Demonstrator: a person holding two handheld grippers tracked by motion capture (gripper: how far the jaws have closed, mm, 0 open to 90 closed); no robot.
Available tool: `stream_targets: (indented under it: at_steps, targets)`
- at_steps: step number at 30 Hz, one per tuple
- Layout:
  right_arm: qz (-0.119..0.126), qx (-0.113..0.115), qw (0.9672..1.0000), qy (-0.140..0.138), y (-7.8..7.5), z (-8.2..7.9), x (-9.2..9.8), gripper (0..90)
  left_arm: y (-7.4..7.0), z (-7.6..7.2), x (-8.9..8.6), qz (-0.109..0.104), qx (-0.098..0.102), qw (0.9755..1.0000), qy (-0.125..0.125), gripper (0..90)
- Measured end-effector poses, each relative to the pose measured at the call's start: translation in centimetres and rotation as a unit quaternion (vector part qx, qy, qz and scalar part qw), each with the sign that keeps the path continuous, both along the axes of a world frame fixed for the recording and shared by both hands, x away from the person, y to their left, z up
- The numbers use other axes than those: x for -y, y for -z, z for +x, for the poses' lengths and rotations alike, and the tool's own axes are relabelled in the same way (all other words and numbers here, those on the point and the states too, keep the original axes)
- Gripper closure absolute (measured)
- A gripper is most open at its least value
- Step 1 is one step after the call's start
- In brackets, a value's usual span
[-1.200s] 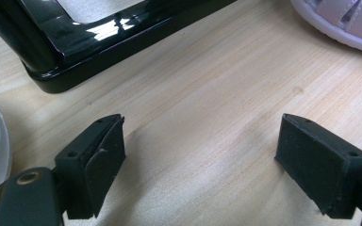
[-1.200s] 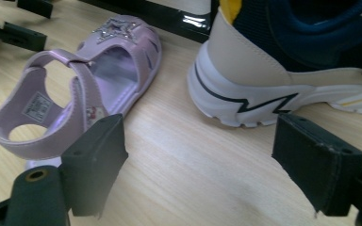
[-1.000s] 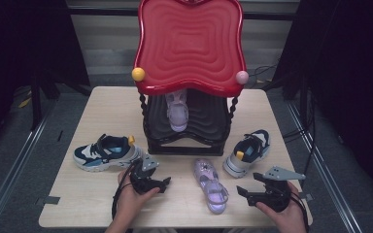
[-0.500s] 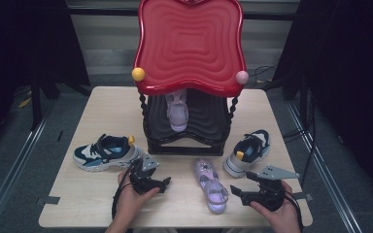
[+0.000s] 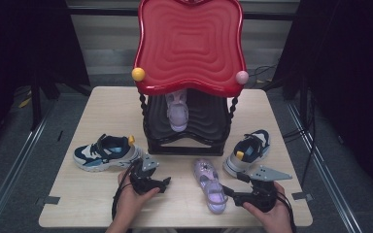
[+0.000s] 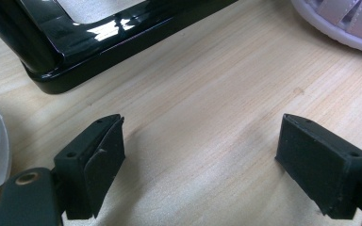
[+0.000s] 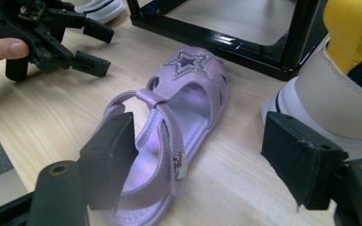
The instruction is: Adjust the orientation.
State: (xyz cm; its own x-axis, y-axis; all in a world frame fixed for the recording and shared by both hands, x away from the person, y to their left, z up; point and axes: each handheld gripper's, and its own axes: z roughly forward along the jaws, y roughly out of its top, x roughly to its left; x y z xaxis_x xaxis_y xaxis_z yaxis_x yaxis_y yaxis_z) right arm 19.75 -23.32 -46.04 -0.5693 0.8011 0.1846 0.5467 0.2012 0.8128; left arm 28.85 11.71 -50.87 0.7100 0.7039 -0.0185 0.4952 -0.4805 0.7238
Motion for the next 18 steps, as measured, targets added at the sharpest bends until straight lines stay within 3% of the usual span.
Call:
stream_targets:
  at_steps: [8,13,18]
  targets:
    - [0.016,0.002,0.9999,-0.002,0.5,-0.1,-0.3,35.4,0.0,0.0,0.0,0.000,0.000,1.0000,0.000,15.4]
    - [0.029,0.015,0.9995,-0.001,0.7,-0.1,-0.8,41.7,0.0,0.0,0.0,0.002,0.000,1.0000,0.000,15.3]
    - [0.019,0.018,0.9996,-0.005,0.9,-0.1,-1.4,44.2,0.0,0.0,0.0,0.000,0.000,1.0000,0.000,15.3]
